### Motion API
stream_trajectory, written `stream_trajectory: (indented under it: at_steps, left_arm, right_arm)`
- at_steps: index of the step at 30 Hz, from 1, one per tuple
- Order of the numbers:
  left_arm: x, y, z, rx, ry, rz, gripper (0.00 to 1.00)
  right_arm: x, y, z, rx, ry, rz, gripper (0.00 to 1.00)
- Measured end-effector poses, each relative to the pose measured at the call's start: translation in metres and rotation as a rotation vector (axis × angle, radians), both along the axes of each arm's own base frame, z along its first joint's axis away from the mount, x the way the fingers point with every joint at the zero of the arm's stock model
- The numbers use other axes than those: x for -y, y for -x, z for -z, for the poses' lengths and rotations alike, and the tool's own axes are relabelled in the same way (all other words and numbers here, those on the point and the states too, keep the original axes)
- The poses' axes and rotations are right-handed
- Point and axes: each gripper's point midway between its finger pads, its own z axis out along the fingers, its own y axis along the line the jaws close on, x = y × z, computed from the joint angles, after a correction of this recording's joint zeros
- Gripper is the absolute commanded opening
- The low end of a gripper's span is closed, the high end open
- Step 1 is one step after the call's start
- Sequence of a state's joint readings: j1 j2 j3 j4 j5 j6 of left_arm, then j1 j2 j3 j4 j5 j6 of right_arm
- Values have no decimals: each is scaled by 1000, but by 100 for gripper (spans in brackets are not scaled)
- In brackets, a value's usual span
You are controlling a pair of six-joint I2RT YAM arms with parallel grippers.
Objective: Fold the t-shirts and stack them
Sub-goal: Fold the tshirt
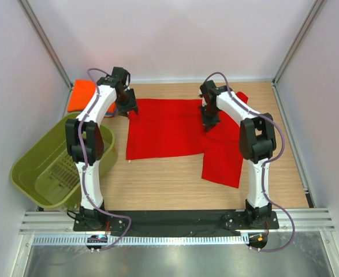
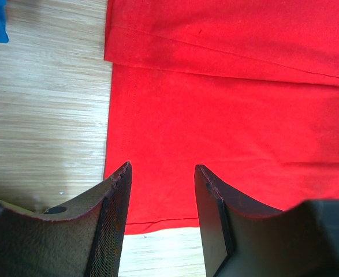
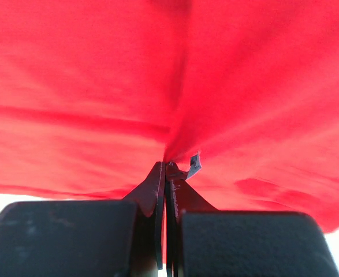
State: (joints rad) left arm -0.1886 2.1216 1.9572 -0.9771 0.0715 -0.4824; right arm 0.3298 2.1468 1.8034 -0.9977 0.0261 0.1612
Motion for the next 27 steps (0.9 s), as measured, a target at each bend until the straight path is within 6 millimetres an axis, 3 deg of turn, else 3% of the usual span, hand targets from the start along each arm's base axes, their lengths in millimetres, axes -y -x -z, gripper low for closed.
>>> stream_trajectory:
  at_steps: [3,7,11,13,16,20,23,27]
  left_arm:
    - [0,0,1,-2,0,0,50]
    - [2,2,1,-7,7,2,50]
    - [12,9,-1,-14,36,17,52]
    - [26,15,-8,-1,77,34,52]
    - [63,27,-27,38,182,78,52]
    - [129,52,-47,91,343,167,52]
    - [178,65,-51,108,433,231,52]
    - [240,77,-39,99,532,300,52]
  right_arm:
    - [-14,2,-1,-15,-79,31,2]
    - [-21,1,-2,-22,-115,77,25]
    - [-18,-2,-1,-17,-135,123,33]
    - [-12,0,-2,-16,-143,155,34]
    - [19,0,-9,1,-155,253,35]
    - [82,-4,-19,54,-180,427,36]
    - [125,-1,-13,68,-192,542,37]
    - [145,12,6,31,-199,606,36]
